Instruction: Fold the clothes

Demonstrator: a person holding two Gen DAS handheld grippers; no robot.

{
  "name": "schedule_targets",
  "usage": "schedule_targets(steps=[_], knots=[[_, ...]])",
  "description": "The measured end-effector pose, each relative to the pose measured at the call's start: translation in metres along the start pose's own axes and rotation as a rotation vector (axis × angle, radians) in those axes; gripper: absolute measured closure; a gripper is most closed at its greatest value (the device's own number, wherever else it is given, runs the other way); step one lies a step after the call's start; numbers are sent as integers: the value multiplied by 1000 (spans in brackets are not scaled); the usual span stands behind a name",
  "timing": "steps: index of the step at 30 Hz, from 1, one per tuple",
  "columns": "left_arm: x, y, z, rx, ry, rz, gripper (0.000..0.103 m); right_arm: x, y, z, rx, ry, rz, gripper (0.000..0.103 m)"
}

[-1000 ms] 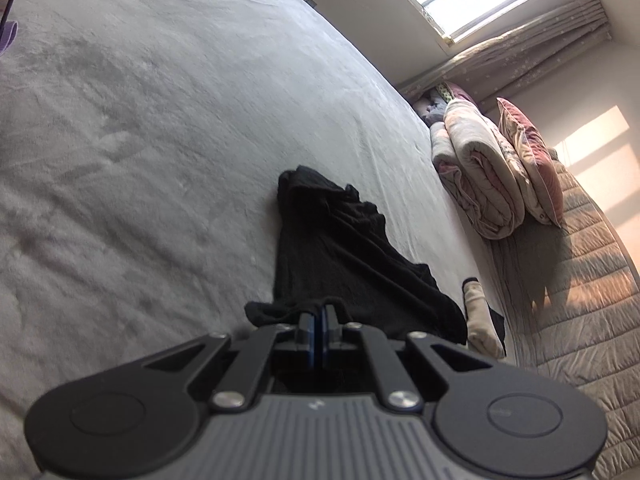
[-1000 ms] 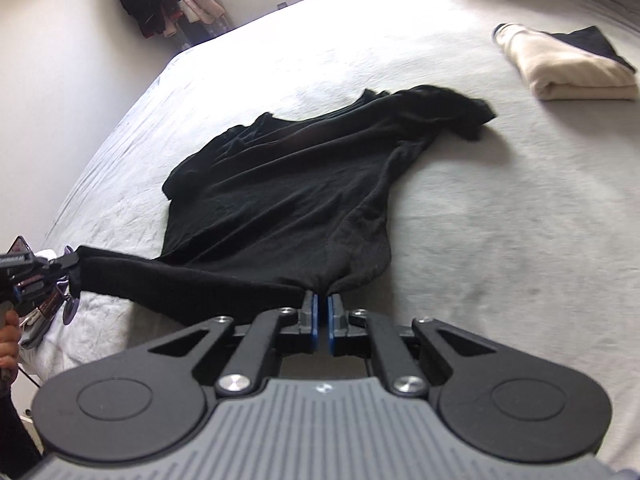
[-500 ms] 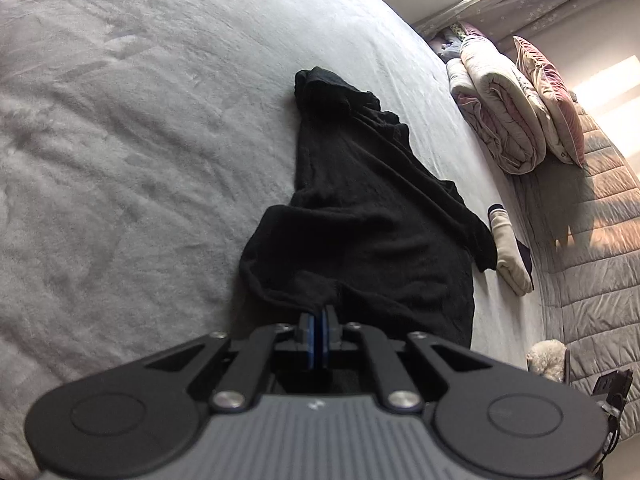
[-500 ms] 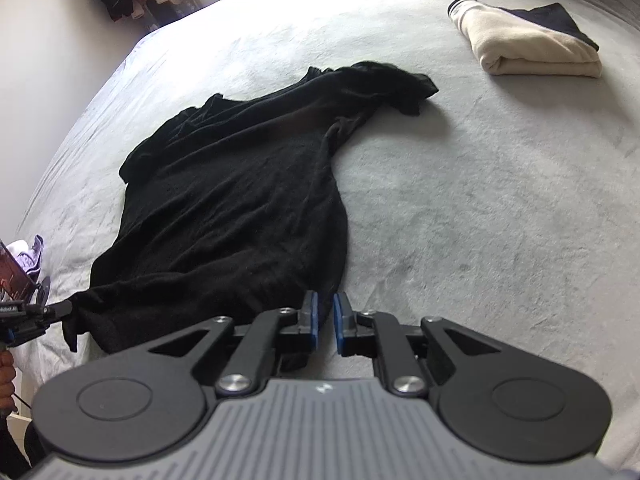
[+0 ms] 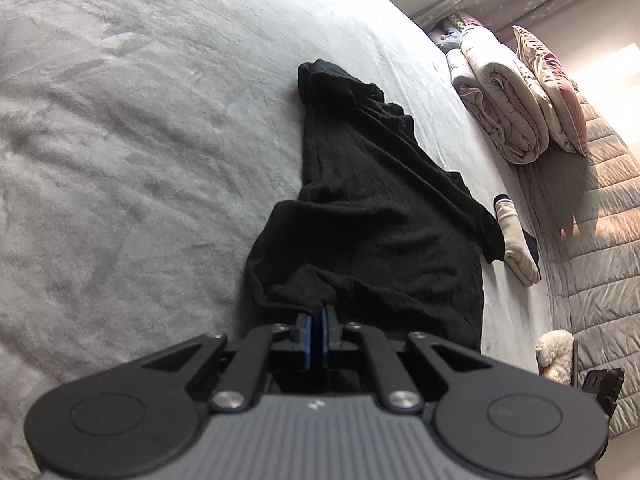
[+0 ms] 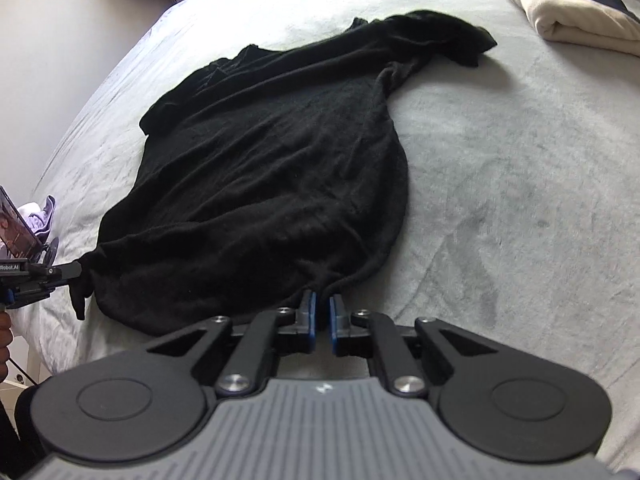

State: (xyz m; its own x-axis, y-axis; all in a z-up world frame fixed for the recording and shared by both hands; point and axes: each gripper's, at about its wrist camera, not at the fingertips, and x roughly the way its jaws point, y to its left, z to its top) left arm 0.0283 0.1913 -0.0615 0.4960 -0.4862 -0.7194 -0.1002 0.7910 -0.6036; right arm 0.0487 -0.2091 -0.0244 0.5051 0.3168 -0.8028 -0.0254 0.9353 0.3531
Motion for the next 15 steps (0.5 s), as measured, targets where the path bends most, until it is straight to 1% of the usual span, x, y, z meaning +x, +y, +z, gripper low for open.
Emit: schedule_targets(steps=[6, 10, 15], knots=[[0, 2, 23, -25, -76, -1, 99, -2, 7, 42, -38, -81, -27, 96], [6, 6, 37, -36, -123, 13, 99, 16, 6, 68, -32, -90, -43, 96], [24, 20, 48, -72, -135, 35, 99, 48, 1, 91, -17, -74, -66, 96]])
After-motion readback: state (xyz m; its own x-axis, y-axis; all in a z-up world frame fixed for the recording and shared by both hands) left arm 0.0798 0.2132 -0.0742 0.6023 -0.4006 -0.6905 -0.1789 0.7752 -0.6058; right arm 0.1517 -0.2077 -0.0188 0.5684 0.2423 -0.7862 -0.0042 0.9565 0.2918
